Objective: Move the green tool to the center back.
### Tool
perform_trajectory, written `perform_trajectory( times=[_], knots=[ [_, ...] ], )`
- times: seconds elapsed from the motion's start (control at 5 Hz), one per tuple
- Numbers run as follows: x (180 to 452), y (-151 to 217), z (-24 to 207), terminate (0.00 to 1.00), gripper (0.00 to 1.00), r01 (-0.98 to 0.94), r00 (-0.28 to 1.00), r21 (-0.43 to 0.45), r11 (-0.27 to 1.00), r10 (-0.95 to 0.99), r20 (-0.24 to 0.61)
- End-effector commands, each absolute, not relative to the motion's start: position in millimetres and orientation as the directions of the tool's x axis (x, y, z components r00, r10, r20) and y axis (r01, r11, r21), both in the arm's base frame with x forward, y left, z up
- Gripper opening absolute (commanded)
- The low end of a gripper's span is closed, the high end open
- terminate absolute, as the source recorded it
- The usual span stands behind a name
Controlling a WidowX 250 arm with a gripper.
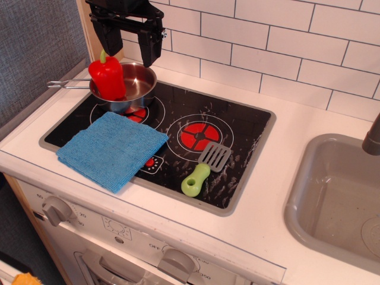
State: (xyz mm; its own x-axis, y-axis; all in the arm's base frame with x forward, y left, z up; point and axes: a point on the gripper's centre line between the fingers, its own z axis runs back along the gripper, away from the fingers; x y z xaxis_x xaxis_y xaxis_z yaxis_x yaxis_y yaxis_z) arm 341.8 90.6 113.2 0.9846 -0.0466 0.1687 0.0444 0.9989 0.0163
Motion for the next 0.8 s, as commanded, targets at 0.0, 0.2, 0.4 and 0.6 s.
perform_trajectory(
  times=[0.0,0.2,0.4,0.6],
  knots=[
    [342,91,113,0.00,1.00,0.044,0.985,0.016,0.999,-0.047,0.169],
    [314,50,92,0.00,1.00,0.099,0.986,0.023,0.995,-0.101,0.129],
    [288,10,74,0.00,1.00,0.178,0.981,-0.007,0.984,-0.177,0.083],
    [264,-23,63,0.00,1.00,0.302,0.952,-0.025,0.953,-0.300,0.061]
  ],
)
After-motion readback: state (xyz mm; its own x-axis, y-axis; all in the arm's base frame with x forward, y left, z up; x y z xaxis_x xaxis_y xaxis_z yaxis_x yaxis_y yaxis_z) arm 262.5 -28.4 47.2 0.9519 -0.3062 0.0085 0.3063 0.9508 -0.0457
